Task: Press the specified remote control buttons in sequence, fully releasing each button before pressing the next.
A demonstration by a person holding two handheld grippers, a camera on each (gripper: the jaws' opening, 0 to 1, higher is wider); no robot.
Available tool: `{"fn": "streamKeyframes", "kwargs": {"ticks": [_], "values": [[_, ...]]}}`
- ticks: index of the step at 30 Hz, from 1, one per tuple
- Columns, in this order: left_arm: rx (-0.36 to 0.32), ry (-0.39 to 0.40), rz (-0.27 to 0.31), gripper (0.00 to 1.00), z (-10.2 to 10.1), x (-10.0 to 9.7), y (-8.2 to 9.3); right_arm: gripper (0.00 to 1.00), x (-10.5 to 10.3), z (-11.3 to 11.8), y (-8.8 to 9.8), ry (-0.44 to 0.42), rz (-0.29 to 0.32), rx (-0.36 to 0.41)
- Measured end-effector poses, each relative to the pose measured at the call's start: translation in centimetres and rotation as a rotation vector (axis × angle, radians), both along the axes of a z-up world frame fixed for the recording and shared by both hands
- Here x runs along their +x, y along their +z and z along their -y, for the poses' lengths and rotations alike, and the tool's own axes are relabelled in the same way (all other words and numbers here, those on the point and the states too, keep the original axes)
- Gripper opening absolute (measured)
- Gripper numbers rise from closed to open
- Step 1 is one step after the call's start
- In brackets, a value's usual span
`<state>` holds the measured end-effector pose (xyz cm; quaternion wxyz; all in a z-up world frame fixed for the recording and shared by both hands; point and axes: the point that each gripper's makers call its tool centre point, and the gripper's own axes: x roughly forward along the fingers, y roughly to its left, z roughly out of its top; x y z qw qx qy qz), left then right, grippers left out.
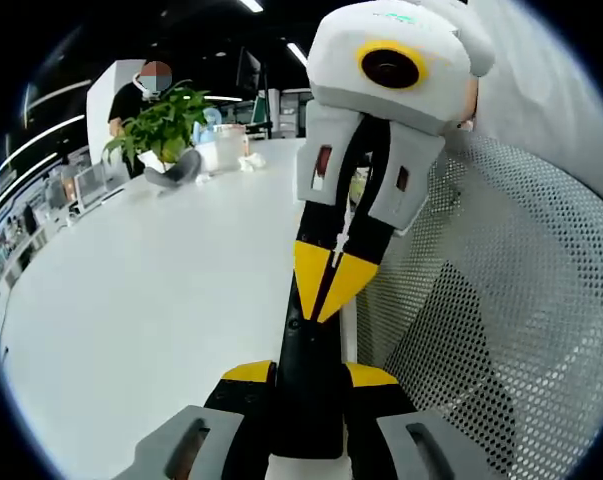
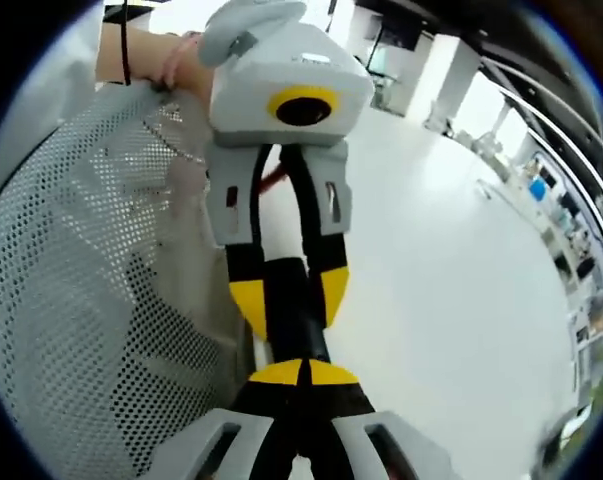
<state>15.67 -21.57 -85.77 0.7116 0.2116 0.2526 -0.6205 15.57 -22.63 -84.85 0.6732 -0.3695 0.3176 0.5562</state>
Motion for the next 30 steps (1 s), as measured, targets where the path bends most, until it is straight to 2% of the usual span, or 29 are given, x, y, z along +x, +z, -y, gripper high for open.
{"fn": "streamKeyframes", "kwargs": {"ticks": [3,6,10,30], "values": [[0.000,0.000,0.000,0.26,0.00,0.01,-0.01,0.00,-0.26,-0.09,-0.06,0.001,-0.014,0.005],[0.000,0.000,-0.001,0.26,0.01,0.01,-0.02,0.00,-0.28,-0.18,-0.19,0.030,0.014,-0.014],[-0.001,0.000,-0.001,0.26,0.01,0.01,-0.02,0.00,-0.24,-0.10,-0.17,0.021,0.003,-0.015],[-0.001,0.002,0.000,0.25,0.07,-0.01,-0.07,0.00,0.07,-0.14,-0.25,-0.027,-0.151,0.001]]}}
